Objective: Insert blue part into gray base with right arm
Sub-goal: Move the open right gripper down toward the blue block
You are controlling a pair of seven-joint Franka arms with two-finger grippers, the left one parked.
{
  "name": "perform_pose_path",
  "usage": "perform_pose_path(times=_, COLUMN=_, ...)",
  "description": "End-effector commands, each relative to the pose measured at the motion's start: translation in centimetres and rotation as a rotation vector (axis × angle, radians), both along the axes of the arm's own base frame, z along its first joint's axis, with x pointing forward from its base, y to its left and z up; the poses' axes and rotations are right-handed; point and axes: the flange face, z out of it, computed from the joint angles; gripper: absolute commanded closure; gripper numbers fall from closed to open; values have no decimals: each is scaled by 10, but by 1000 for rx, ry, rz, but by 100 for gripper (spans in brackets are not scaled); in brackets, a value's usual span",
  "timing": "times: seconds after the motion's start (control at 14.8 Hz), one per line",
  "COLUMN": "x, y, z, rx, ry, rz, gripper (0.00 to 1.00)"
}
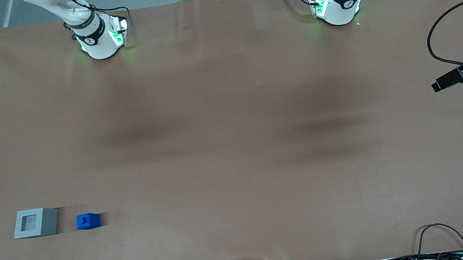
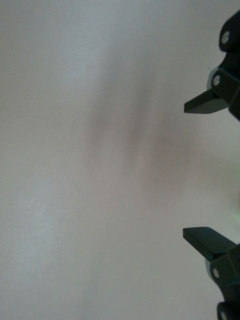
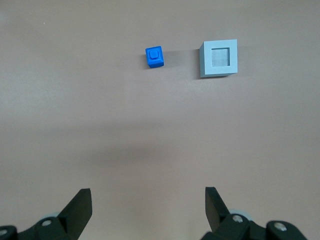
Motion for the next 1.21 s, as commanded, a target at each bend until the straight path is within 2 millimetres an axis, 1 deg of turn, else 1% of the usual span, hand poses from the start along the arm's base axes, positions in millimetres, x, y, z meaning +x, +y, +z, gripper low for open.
perform_pose_path(times=0.0, x=-3, y=2, z=1, rx=-13, ry=-1, rz=-16, gripper=0)
perform_pose_path(times=0.2, x=2, y=2, z=-1, rx=-15, ry=-6, rz=-48, gripper=0)
perform_pose_path(times=0.27, x=10, y=3, z=-12, rx=-19, ry=5, rz=-46, gripper=0)
perform_pose_path(times=0.4, x=40, y=6, z=-49, rx=-35, ry=6, rz=-39, gripper=0)
perform_pose_path(times=0.54, x=67, y=23, z=-86, rx=-42, ry=-4, rz=-8, gripper=0)
perform_pose_path(times=0.67, x=91, y=27, z=-122, rx=-42, ry=-15, rz=-3, gripper=0)
perform_pose_path(times=0.81, x=112, y=27, z=-161, rx=-37, ry=-16, rz=-7, gripper=0)
perform_pose_path(times=0.88, x=122, y=34, z=-185, rx=-35, ry=-15, rz=2, gripper=0)
perform_pose_path(times=0.94, x=130, y=36, z=-202, rx=-34, ry=-20, rz=1, gripper=0)
perform_pose_path(times=1.15, x=152, y=28, z=-264, rx=-37, ry=-31, rz=-38, gripper=0)
